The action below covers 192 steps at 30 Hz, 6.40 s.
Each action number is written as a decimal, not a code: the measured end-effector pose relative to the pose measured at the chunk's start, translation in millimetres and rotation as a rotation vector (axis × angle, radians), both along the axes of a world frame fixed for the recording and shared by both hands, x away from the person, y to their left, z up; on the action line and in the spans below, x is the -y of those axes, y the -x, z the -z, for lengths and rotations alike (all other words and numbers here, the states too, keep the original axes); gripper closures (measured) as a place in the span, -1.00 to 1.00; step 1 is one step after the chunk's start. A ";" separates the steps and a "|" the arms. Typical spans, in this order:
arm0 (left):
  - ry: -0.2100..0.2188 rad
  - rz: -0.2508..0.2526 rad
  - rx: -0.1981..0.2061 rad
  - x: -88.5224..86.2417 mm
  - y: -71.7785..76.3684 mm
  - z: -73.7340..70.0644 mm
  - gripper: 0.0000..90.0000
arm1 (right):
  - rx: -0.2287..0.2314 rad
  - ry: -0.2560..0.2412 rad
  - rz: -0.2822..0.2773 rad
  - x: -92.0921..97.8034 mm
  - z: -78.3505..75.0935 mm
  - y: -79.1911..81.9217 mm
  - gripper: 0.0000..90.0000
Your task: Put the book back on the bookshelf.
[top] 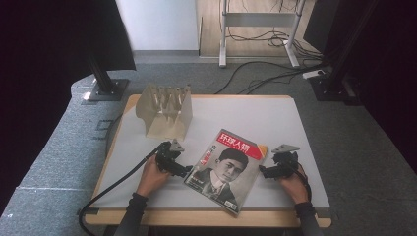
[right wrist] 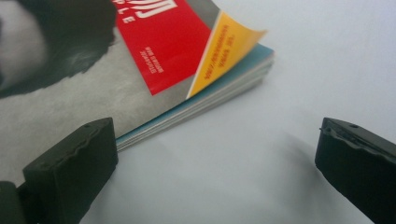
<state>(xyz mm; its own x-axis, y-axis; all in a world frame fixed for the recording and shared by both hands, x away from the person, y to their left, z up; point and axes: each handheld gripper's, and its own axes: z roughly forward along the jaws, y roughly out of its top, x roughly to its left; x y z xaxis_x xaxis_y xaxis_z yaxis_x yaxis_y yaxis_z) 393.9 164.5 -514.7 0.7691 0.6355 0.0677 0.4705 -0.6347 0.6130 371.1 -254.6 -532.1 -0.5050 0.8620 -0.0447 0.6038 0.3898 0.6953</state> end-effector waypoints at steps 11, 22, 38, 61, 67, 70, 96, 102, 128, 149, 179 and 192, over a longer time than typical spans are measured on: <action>0.054 -0.017 0.025 8.6 13.8 11.5 -1.00 | -0.016 0.012 0.022 -9.6 -1.7 -34.1 -1.00; 0.054 0.032 0.061 22.2 40.2 12.5 -1.00 | -0.035 0.017 0.045 -21.8 -3.4 -74.0 -1.00; 0.104 0.055 -0.039 27.2 19.4 13.4 -1.00 | -0.103 -0.170 -0.034 -28.5 -21.2 -91.4 -0.72; 0.095 0.056 -0.032 28.1 19.9 14.1 -1.00 | -0.245 -0.357 -0.112 -52.8 -17.2 -78.8 -0.22; 0.094 0.056 -0.030 28.3 20.2 14.2 -1.00 | -0.238 -0.330 -0.129 -56.9 -18.9 -85.7 -0.14; 0.093 0.055 -0.029 28.4 20.3 14.2 -1.00 | -0.217 -0.291 -0.133 -62.3 -16.6 -97.1 -0.06; 0.085 0.053 -0.026 29.1 21.0 14.2 -1.00 | -0.006 -0.136 -0.266 -93.3 -77.1 -66.9 0.91; 0.087 0.054 -0.031 28.6 20.7 13.8 -1.00 | 0.023 -0.147 -0.290 -98.3 -95.4 -53.1 0.92; 0.347 0.167 -0.236 40.6 -27.0 -7.0 -0.68 | 0.153 -0.157 -0.358 -100.2 -154.5 -12.7 0.92; 0.311 0.112 -0.185 38.6 -23.9 -65.8 0.52 | 0.201 -0.187 -0.347 -91.4 -171.6 -9.7 0.91; 0.229 0.167 0.197 25.5 23.6 -140.0 0.89 | 0.293 -0.229 -0.260 -65.1 -171.2 -17.4 0.92; 0.218 0.195 0.171 47.9 16.0 -153.5 0.46 | 0.309 -0.230 -0.305 -49.9 -166.6 1.8 0.90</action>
<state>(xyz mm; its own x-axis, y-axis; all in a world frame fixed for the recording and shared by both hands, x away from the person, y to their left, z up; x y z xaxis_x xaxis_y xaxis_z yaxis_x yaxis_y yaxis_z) 377.9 116.6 -361.2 0.8670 0.4910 0.0848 0.2318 -0.5481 0.8037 369.3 -204.7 -365.5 -0.7290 0.6820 -0.0578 0.2383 0.3321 0.9126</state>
